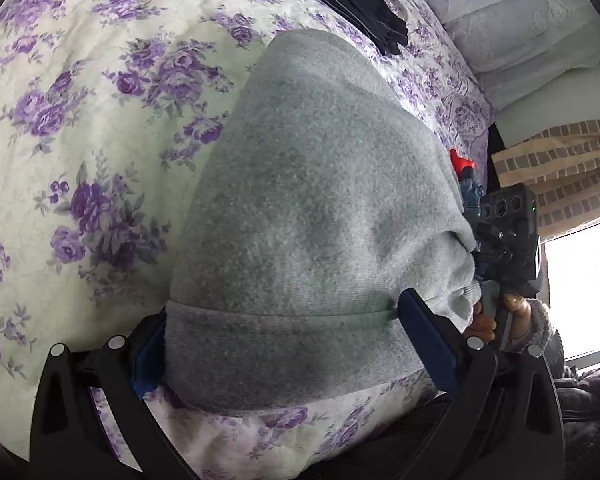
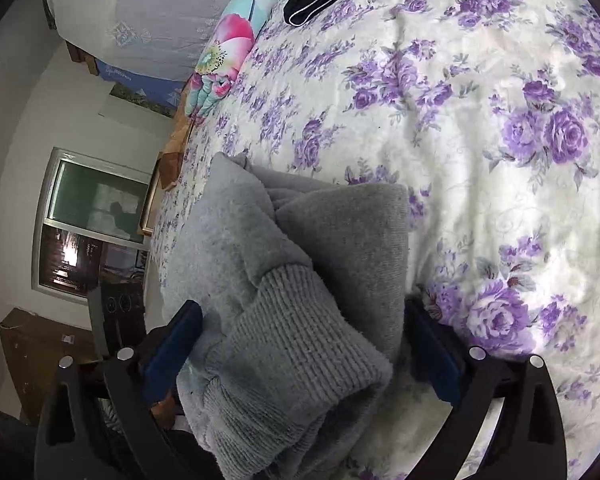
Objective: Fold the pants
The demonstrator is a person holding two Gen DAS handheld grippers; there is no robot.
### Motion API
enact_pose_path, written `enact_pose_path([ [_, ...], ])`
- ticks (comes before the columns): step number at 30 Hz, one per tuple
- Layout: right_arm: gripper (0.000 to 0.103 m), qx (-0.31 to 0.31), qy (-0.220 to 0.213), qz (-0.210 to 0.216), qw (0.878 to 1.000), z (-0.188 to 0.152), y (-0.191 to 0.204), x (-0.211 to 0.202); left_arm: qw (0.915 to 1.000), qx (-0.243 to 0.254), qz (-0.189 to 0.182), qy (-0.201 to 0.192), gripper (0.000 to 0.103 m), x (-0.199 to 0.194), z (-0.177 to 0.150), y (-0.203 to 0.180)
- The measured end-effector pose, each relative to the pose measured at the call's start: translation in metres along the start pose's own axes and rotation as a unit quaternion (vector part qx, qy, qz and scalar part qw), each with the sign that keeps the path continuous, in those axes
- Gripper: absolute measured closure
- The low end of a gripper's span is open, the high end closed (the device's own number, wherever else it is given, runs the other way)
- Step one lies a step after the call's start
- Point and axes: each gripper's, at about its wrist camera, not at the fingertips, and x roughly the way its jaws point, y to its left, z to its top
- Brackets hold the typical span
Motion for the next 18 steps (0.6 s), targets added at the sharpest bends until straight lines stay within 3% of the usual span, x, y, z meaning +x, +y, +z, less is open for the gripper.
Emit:
enact_pose_path([
  [4, 0.004, 0.021, 0.006, 0.038, 0.999, 0.001, -0.009, -0.007, 0.9983, -0.031, -0.047, -0.018, 0.005, -0.007, 0.000, 0.018],
  [9, 0.003, 0.012, 0.008, 0.002, 1.000, 0.003, 0.000, 0.003, 0.9979, -0.035, -0.048, -0.025, 0.005, -0.001, -0.001, 0.006],
  [12, 0.029, 0.028, -0.001, 0.007, 1.000, -0.007, 0.000, 0.001, 0.9990, -0.013, -0.033, -0.028, 0.007, -0.001, -0.005, -0.006],
  [13, 0.036, 0.040, -0.012, 0.018, 0.999, -0.010, -0.002, -0.003, 0.9988, -0.016, -0.031, -0.034, 0.012, -0.003, -0.005, -0.006],
  [15, 0.040, 0.043, -0.025, 0.027, 0.998, -0.016, 0.000, -0.011, 0.9980, -0.033, -0.027, -0.047, 0.026, -0.008, -0.006, 0.001],
  [18, 0.041, 0.017, -0.025, 0.018, 0.999, -0.019, 0.006, -0.012, 0.9966, -0.052, -0.032, -0.056, 0.031, -0.009, -0.007, 0.012],
])
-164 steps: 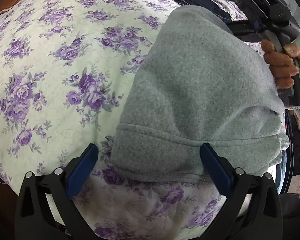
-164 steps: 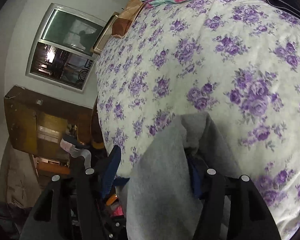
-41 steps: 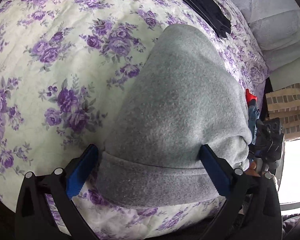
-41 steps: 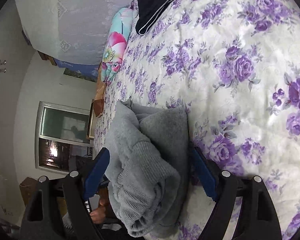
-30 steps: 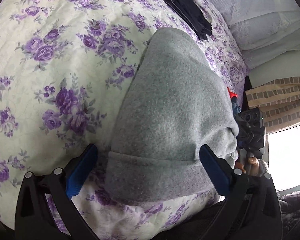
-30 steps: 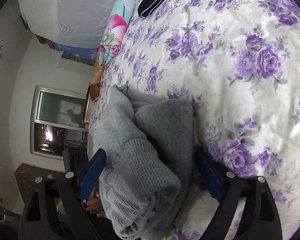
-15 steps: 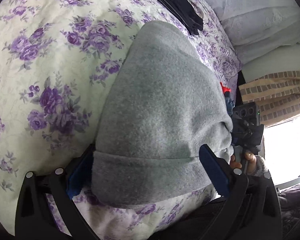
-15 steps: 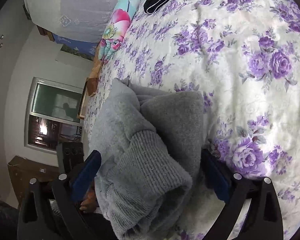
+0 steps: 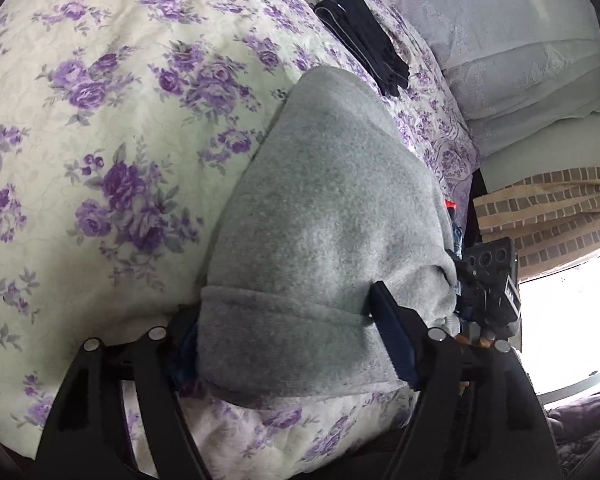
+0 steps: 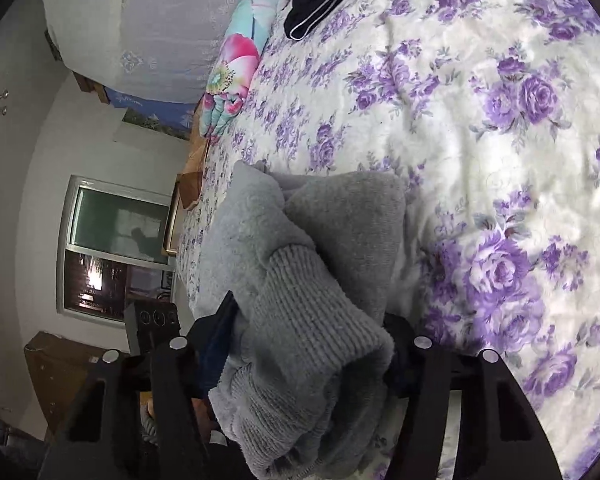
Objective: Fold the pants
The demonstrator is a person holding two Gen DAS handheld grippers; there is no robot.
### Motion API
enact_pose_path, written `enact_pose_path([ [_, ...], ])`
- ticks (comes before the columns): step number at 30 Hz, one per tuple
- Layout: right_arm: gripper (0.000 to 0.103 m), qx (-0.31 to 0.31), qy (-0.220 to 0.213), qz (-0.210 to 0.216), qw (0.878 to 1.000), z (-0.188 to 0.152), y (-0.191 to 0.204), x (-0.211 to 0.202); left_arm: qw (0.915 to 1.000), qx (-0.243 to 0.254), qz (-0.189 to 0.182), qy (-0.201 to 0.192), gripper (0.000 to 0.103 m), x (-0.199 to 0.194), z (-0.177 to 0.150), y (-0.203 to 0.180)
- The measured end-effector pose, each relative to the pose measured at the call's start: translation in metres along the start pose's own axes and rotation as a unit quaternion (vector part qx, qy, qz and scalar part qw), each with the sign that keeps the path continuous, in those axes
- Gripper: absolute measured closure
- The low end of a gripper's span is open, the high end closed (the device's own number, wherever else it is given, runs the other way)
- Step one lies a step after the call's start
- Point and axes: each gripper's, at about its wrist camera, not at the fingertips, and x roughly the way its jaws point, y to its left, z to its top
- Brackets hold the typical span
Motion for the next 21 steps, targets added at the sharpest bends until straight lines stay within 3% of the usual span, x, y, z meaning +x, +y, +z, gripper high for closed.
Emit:
enact_pose_path([
  [4, 0.041, 0.026, 0.001, 0.011, 1.000, 0.003, -0.015, 0.006, 0.9999, -0.006, 0.007, 0.004, 0.025, 0.007, 0.006, 0.000],
  [9, 0.041, 0.000, -0.001, -0.003, 1.000, -0.003, -0.011, 0.003, 0.9988, 0.014, 0.047, 0.004, 0.022, 0.011, 0.008, -0.018],
  [11, 0.042, -0.001, -0.004, 0.001, 1.000, -0.004, -0.012, 0.002, 0.9978, 0.035, 0.055, -0.009, 0.037, 0.005, 0.004, -0.028],
  [14, 0.043, -0.011, -0.011, -0.004, 1.000, -0.008, -0.008, -0.003, 0.9960, 0.054, 0.069, -0.021, 0.049, -0.006, 0.001, -0.040],
  [18, 0.047, -0.073, -0.025, -0.021, 0.997, -0.009, 0.018, -0.016, 0.9955, 0.057, 0.072, -0.022, 0.054, -0.013, 0.007, -0.047],
  [21, 0.048, -0.100, -0.043, -0.034, 0.993, -0.005, 0.034, -0.029, 0.9969, 0.060, 0.046, -0.023, 0.063, -0.017, 0.015, -0.057],
])
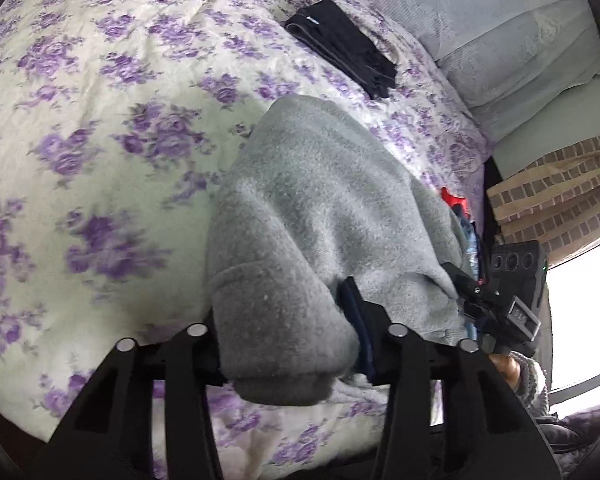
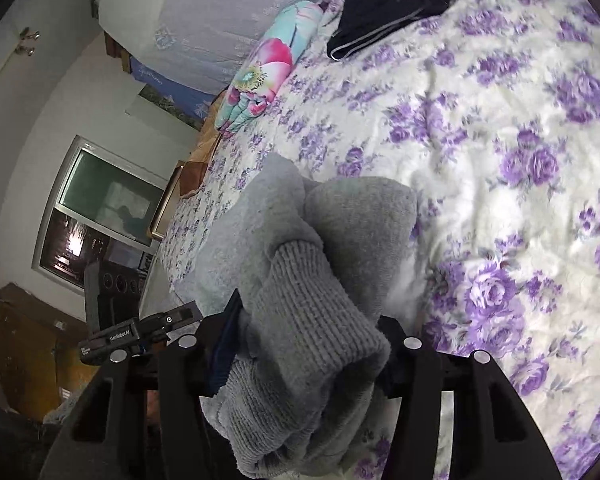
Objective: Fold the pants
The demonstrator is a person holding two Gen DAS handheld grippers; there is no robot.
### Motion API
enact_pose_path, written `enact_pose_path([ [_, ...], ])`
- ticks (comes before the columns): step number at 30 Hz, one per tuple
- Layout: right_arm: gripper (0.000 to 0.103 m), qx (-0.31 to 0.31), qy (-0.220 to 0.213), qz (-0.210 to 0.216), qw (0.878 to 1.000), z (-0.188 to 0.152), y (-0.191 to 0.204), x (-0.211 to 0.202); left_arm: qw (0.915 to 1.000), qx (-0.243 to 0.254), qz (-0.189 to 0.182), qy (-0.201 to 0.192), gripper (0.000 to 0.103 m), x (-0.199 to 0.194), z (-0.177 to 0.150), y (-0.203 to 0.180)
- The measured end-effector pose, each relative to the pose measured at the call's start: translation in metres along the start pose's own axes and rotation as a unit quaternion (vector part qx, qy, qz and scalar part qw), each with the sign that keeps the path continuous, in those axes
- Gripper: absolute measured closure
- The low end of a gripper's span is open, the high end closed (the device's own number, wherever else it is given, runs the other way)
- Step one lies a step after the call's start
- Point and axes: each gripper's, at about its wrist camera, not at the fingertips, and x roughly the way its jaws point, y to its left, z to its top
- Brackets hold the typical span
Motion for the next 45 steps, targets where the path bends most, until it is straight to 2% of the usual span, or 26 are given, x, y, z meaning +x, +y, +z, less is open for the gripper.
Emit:
enact_pose_path([
  [3, 0.048, 0.010, -0.022, -0.008, 1.000, 0.010, -0.009, -0.014, 0.9996, 0.026, -0.002, 0.008, 0.063, 0.010, 0.011, -0.021],
  [6, 0.048, 0.053, -0.021, -0.019, 0.998, 0.011, -0.036, -0.014, 0.9987, 0.025, 0.000, 0.045, 0.060, 0.039, 0.018, -0.022],
  [7, 0.048, 0.066, -0.019, -0.013, 0.998, 0.009, -0.043, -0.014, 0.9982, 0.025, 0.008, 0.054, 0.052, 0.047, 0.019, -0.021],
  [8, 0.048, 0.075, -0.020, -0.007, 0.997, 0.007, -0.048, -0.014, 0.9980, 0.022, 0.009, 0.058, 0.040, 0.052, 0.021, -0.018],
  [11, 0.048, 0.086, -0.016, -0.006, 0.996, 0.006, -0.056, -0.011, 0.9975, -0.005, -0.003, 0.071, 0.019, 0.061, 0.024, 0.000],
  [13, 0.047, 0.099, -0.012, -0.006, 0.995, 0.005, -0.063, -0.007, 0.9967, -0.015, -0.024, 0.076, 0.018, 0.065, 0.024, 0.009],
  [15, 0.046, 0.115, -0.009, -0.004, 0.993, 0.004, -0.070, -0.004, 0.9967, -0.005, -0.029, 0.076, 0.018, 0.067, 0.025, 0.009],
  [16, 0.046, 0.122, -0.007, -0.002, 0.992, 0.003, -0.073, -0.002, 0.9967, 0.004, -0.028, 0.076, 0.020, 0.068, 0.025, 0.007],
  [19, 0.046, 0.132, -0.002, -0.003, 0.991, 0.003, -0.080, 0.002, 0.9947, 0.012, -0.058, 0.084, 0.052, 0.069, 0.028, -0.002],
  [20, 0.046, 0.134, -0.001, -0.005, 0.991, 0.003, -0.080, 0.003, 0.9951, 0.022, -0.051, 0.082, 0.058, 0.067, 0.028, -0.009],
  [23, 0.046, 0.139, -0.002, -0.007, 0.990, 0.002, -0.080, 0.003, 0.9946, 0.057, -0.036, 0.079, 0.065, 0.059, 0.030, -0.027],
  [28, 0.049, 0.090, -0.028, -0.033, 0.995, 0.006, -0.048, -0.017, 0.9928, 0.100, -0.011, 0.064, 0.068, 0.043, 0.039, -0.058],
  [32, 0.050, 0.078, -0.063, -0.033, 0.994, 0.020, -0.037, -0.046, 0.9880, 0.147, 0.004, 0.048, 0.068, 0.033, 0.053, -0.093],
  [34, 0.050, 0.063, -0.081, -0.037, 0.994, 0.037, -0.032, -0.061, 0.9839, 0.175, 0.014, 0.036, 0.067, 0.032, 0.065, -0.116],
  [39, 0.050, 0.029, -0.129, -0.042, 0.990, 0.089, -0.019, -0.094, 0.9748, 0.223, 0.007, -0.004, 0.067, 0.028, 0.106, -0.163],
  [45, 0.050, 0.011, -0.163, -0.041, 0.986, 0.146, -0.011, -0.117, 0.9628, 0.267, 0.008, -0.042, 0.067, 0.026, 0.152, -0.207],
])
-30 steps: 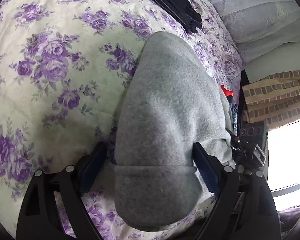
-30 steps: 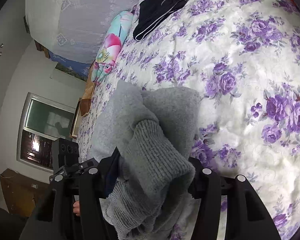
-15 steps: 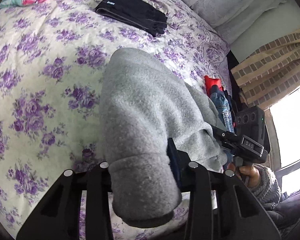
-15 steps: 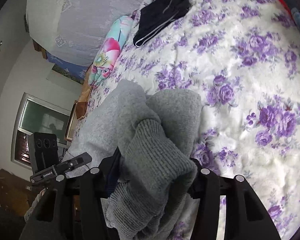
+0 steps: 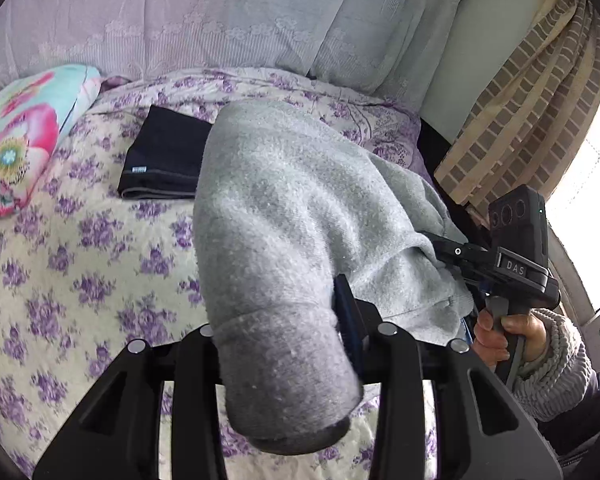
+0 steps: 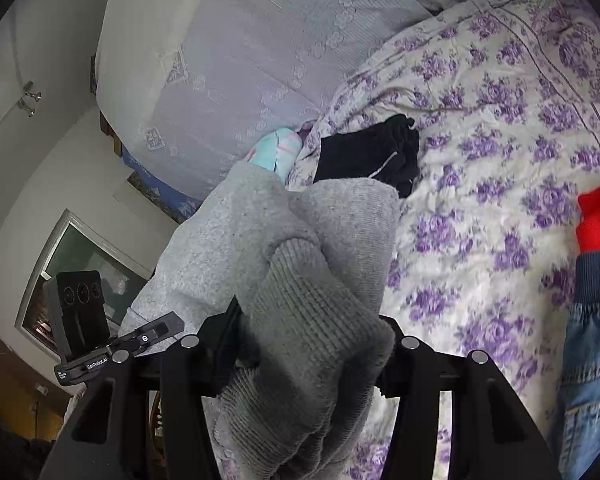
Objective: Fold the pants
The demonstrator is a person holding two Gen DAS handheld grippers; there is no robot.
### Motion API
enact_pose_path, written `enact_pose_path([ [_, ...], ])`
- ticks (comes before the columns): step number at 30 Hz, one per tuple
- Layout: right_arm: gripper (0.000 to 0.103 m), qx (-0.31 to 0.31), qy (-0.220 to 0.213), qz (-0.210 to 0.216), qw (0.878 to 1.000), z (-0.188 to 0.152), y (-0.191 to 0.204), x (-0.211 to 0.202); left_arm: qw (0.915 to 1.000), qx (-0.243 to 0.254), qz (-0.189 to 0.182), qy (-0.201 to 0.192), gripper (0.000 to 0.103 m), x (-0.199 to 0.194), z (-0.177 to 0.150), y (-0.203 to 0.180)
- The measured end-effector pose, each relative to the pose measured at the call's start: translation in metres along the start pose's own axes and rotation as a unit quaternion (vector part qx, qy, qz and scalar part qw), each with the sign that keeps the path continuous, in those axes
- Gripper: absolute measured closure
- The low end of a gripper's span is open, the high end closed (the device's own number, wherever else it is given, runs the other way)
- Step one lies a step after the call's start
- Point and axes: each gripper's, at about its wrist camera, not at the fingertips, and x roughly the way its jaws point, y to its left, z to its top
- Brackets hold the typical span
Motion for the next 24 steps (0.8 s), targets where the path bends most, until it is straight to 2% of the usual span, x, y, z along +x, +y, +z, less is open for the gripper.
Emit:
enact_pose_path([
  [5, 0.050, -0.024, -0.008, -0.008, 1.000, 0.041, 0.009, 0.014, 0.9998, -0.003, -0.006, -0.017, 0.067, 0.007, 0.033, 0.015],
  [12, 0.050, -0.057, -0.009, -0.023, 0.998, 0.100, 0.018, 0.053, 0.9987, -0.031, -0.028, -0.029, 0.067, 0.035, 0.083, 0.061],
  [18, 0.050, -0.073, -0.001, -0.036, 0.997, 0.154, 0.006, 0.107, 0.9973, -0.051, -0.043, -0.032, 0.067, 0.078, 0.129, 0.106],
  [24, 0.050, -0.071, 0.021, -0.037, 0.997, 0.207, -0.023, 0.179, 0.9942, -0.092, -0.044, -0.032, 0.067, 0.133, 0.166, 0.158],
])
